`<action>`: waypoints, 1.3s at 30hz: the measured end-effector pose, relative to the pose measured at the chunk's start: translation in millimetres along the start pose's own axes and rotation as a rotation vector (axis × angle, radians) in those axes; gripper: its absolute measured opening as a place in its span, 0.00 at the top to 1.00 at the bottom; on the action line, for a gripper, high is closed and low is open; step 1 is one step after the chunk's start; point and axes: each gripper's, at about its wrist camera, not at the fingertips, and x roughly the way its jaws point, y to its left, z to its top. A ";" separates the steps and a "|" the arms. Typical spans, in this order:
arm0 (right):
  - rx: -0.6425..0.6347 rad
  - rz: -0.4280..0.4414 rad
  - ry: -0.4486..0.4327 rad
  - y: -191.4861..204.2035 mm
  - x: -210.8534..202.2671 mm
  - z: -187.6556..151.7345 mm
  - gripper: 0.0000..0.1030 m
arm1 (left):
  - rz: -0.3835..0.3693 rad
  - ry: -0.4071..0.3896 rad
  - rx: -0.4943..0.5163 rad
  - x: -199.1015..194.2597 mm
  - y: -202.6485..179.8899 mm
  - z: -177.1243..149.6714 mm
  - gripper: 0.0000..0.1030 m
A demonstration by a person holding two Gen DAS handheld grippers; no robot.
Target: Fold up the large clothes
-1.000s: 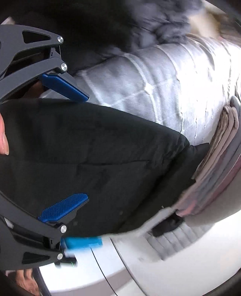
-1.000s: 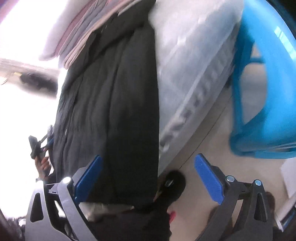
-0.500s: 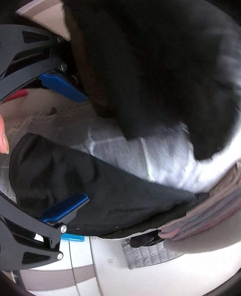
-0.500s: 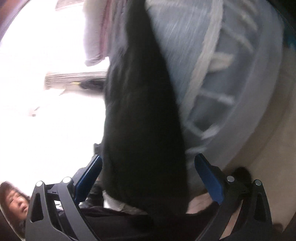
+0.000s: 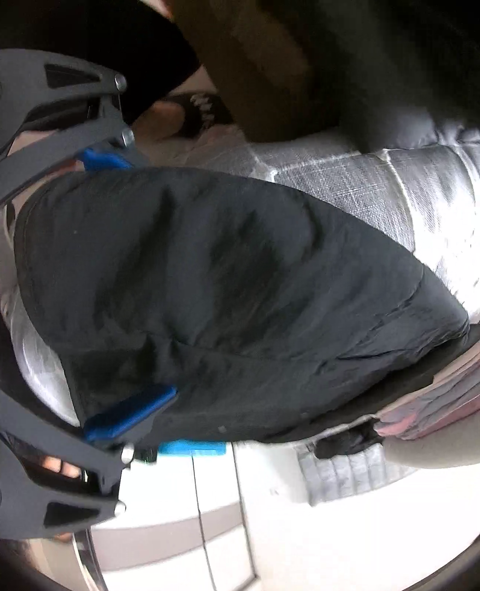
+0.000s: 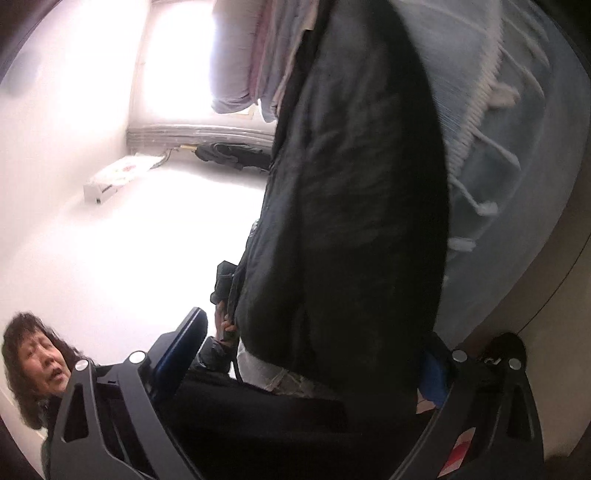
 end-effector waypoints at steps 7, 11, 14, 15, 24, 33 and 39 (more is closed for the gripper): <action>-0.070 -0.047 -0.034 23.8 5.7 -12.0 0.33 | 0.087 -0.018 0.121 -8.4 -43.2 2.9 0.82; -0.064 -0.110 -0.011 11.8 22.6 -13.1 0.42 | 0.126 -0.025 0.162 -15.3 -54.8 0.6 0.85; -0.086 -0.171 -0.025 15.2 23.5 -12.6 0.70 | 0.119 -0.027 0.148 -25.2 -49.8 3.9 0.85; -0.094 -0.173 -0.031 14.5 21.1 -16.9 0.78 | 0.118 -0.025 0.128 -26.6 -49.5 4.3 0.85; -0.230 -0.120 -0.025 75.4 2.9 -10.2 0.79 | 0.050 -0.065 0.168 -47.9 -56.0 4.3 0.85; -0.145 -0.279 0.115 38.2 39.7 -4.4 0.54 | 0.096 0.000 0.137 -38.4 -45.7 3.7 0.81; -0.213 -0.355 0.032 67.4 34.0 3.3 0.88 | 0.129 -0.045 0.162 -44.5 -65.1 1.6 0.87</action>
